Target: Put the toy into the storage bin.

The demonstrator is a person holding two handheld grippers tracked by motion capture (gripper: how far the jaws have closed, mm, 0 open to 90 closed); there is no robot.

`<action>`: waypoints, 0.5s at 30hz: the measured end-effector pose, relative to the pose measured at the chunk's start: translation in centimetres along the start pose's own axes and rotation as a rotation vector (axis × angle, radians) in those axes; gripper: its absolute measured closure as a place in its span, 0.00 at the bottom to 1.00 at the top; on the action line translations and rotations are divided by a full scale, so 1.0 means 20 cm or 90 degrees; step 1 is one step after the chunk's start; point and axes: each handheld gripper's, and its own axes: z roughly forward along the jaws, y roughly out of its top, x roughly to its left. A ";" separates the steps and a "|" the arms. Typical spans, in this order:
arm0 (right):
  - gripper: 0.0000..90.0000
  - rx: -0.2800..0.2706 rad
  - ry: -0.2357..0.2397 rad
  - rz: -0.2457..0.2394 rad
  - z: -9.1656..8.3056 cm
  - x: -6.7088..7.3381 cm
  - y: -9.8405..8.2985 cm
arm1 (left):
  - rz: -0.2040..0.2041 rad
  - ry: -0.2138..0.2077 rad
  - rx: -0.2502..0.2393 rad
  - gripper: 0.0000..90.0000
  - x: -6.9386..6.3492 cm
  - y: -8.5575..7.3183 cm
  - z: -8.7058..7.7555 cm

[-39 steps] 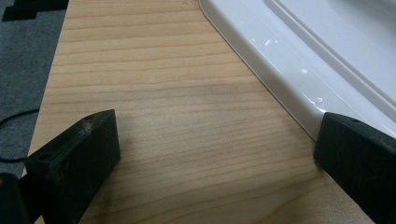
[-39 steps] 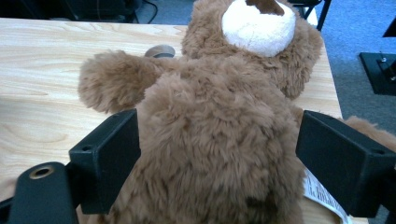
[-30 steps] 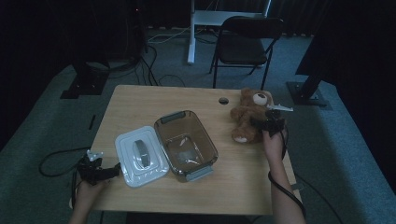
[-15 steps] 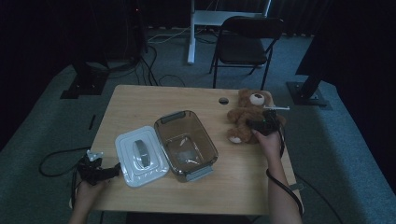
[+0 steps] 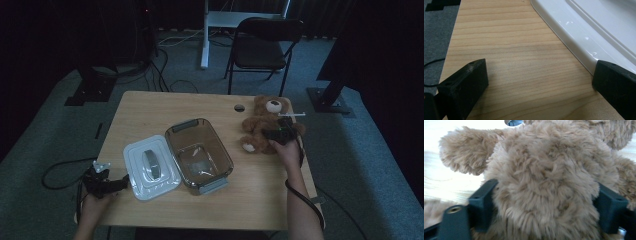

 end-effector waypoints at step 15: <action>0.65 -0.030 -0.040 0.011 -0.09 0.01 0.01 | 0.000 0.000 0.000 0.01 0.00 0.00 0.00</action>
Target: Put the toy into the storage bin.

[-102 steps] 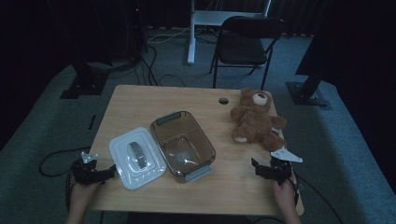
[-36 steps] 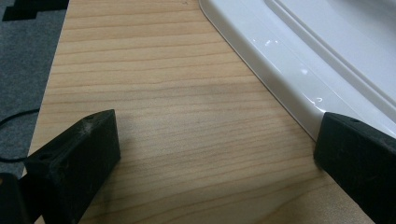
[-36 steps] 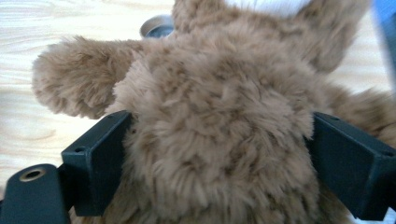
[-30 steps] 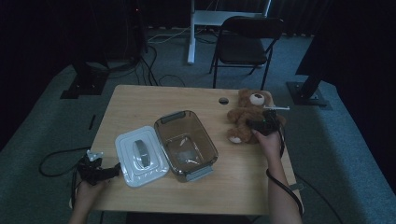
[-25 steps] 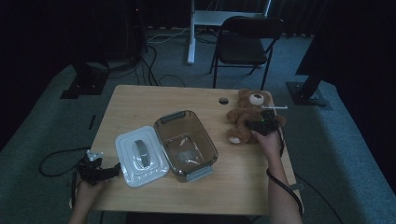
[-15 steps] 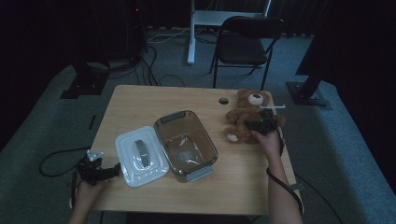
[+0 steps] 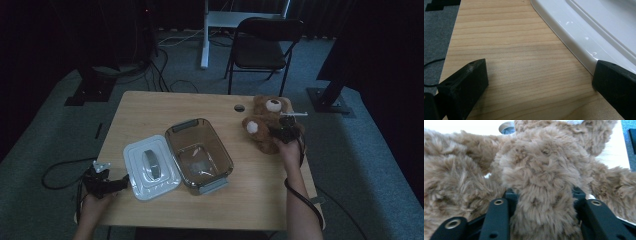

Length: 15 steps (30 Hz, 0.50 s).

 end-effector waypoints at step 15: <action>0.69 -0.015 0.027 -0.041 -0.23 0.06 -0.07 | 0.000 0.000 0.000 0.01 0.00 0.00 0.00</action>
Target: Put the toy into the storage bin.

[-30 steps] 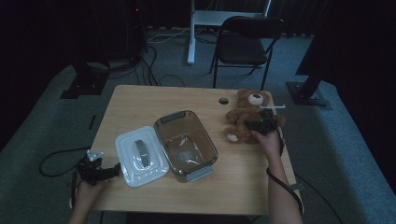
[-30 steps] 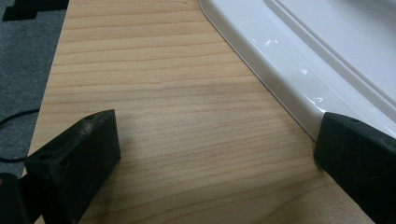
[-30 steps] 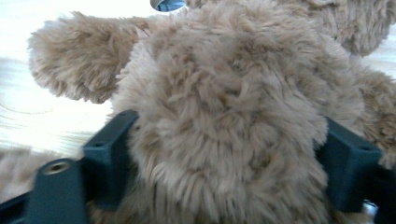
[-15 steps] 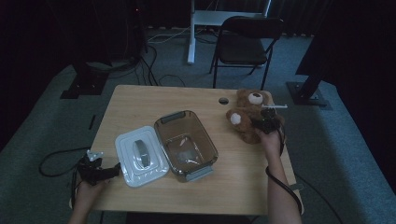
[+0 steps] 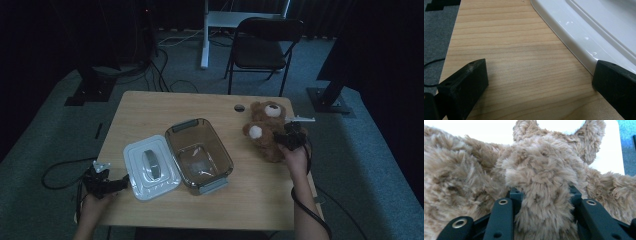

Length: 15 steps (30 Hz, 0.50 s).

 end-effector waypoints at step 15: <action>0.69 -0.109 0.114 -0.071 -0.32 0.35 0.18 | 0.000 0.000 0.000 0.01 0.00 0.00 0.00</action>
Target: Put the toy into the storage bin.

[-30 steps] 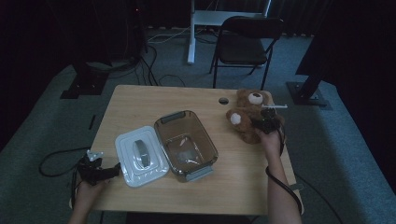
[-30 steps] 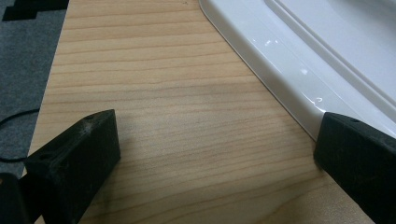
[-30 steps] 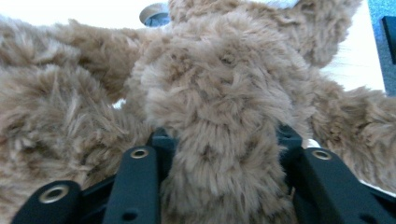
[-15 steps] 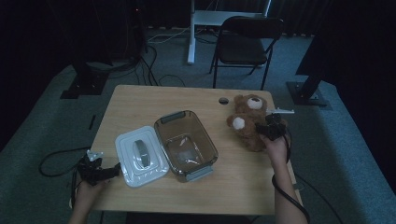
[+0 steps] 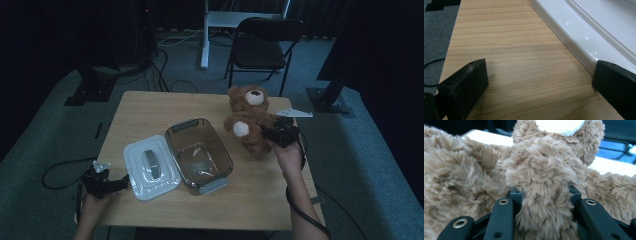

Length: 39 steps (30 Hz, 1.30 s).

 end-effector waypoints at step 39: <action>0.69 0.045 0.155 -0.167 0.17 0.77 -0.07 | -0.002 0.000 -0.001 0.01 0.00 0.00 0.00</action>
